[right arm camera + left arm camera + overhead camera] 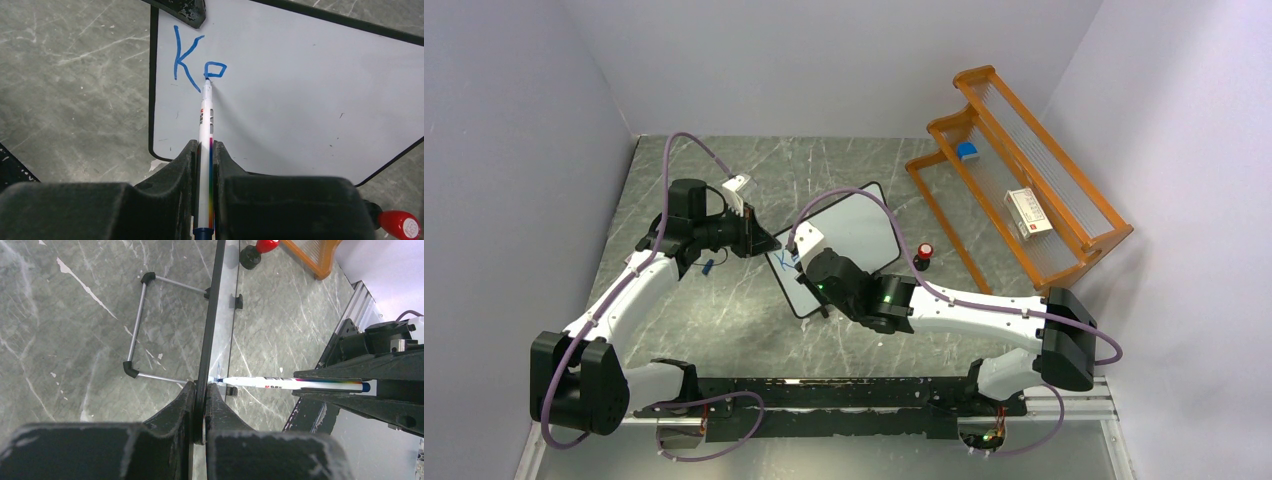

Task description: Write a sentence on the whiteboard

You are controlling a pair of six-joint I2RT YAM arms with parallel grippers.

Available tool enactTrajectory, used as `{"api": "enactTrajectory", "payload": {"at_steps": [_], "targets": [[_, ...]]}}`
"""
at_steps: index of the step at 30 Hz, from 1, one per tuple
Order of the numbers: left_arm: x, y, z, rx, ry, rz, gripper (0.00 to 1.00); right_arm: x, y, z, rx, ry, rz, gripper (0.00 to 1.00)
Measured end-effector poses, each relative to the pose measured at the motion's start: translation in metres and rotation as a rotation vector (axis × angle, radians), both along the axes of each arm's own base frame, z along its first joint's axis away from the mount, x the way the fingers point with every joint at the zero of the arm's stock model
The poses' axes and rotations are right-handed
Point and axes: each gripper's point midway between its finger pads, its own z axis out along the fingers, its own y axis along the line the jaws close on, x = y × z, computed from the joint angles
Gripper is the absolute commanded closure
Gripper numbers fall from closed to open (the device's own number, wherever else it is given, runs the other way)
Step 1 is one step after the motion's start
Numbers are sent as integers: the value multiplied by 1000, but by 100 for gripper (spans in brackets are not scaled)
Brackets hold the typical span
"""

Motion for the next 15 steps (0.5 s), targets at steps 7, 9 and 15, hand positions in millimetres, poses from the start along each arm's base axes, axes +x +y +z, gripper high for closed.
{"api": "enactTrajectory", "payload": {"at_steps": [7,9,15], "targets": [[0,0,0,0,0,0,95,0,-4,-4,-16,1,-9,100],[0,0,0,0,0,0,95,0,-5,-4,-17,0,-11,100],[0,0,0,0,0,0,95,2,-9,-5,-21,-7,-29,100]]}}
